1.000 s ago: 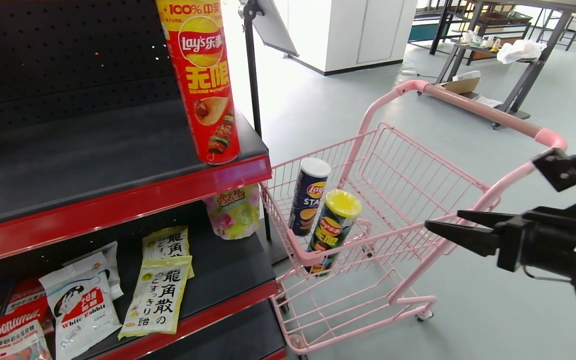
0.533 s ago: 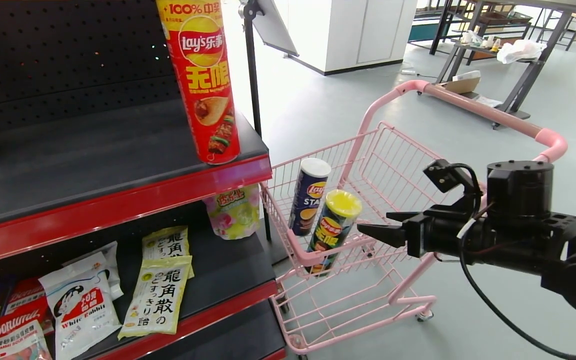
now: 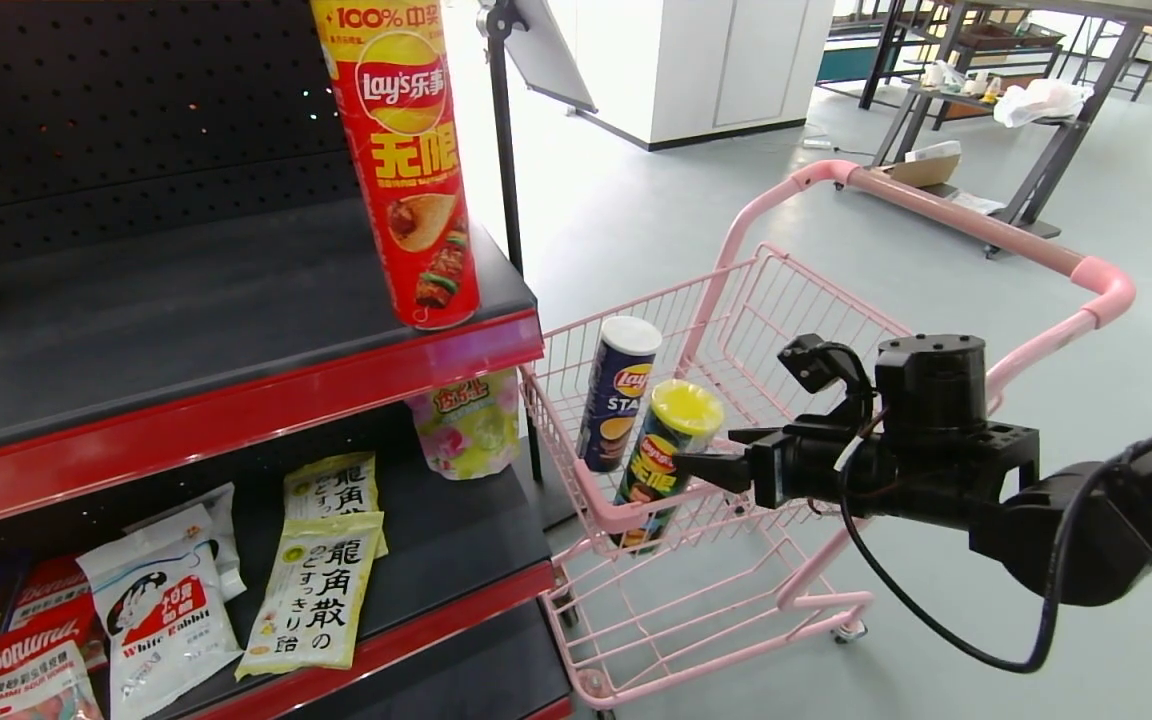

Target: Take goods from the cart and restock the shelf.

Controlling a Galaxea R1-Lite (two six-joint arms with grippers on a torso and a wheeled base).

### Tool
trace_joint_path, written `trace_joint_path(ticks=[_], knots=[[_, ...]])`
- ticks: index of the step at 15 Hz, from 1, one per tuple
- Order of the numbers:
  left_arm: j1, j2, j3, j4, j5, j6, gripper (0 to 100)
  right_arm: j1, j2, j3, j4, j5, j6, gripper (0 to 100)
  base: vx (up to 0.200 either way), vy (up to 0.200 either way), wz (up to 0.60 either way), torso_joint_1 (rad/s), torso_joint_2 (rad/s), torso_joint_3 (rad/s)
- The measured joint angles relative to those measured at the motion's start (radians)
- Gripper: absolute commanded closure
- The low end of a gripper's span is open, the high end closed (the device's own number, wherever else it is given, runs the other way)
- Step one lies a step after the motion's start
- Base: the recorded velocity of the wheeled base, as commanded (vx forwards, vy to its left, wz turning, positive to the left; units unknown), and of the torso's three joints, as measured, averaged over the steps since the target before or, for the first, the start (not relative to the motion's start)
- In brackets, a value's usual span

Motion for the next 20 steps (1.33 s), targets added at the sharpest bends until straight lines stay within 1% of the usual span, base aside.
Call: trace_joint_path(ticks=[2, 7, 12, 13, 15, 20], knots=[[0.000, 0.000, 0.000, 0.000, 0.000, 0.000, 0, -0.001, 0.046, -0.038, -0.031, 0.000, -0.006, 0, 0.000, 0.000, 0.00, 0.000, 0.00, 0.000], [0.000, 0.000, 0.000, 0.000, 0.000, 0.000, 0, 0.000, 0.175, -0.094, -0.162, -0.001, -0.006, 0, 0.000, 0.000, 0.00, 0.000, 0.00, 0.000], [0.000, 0.000, 0.000, 0.000, 0.000, 0.000, 0, 0.000, 0.258, -0.155, -0.174, 0.005, 0.001, 0, 0.000, 0.000, 0.00, 0.000, 0.00, 0.000], [0.000, 0.000, 0.000, 0.000, 0.000, 0.000, 0, 0.001, 0.270, -0.167, -0.193, 0.007, 0.003, 100, 0.000, 0.000, 0.00, 0.000, 0.00, 0.000], [0.000, 0.000, 0.000, 0.000, 0.000, 0.001, 0, 0.001, 0.293, -0.189, -0.230, 0.007, 0.004, 100, 0.000, 0.000, 0.00, 0.000, 0.00, 0.000], [0.000, 0.000, 0.000, 0.000, 0.000, 0.001, 0, 0.020, 0.308, -0.191, -0.242, 0.005, 0.016, 100, 0.000, 0.000, 0.00, 0.000, 0.00, 0.000]])
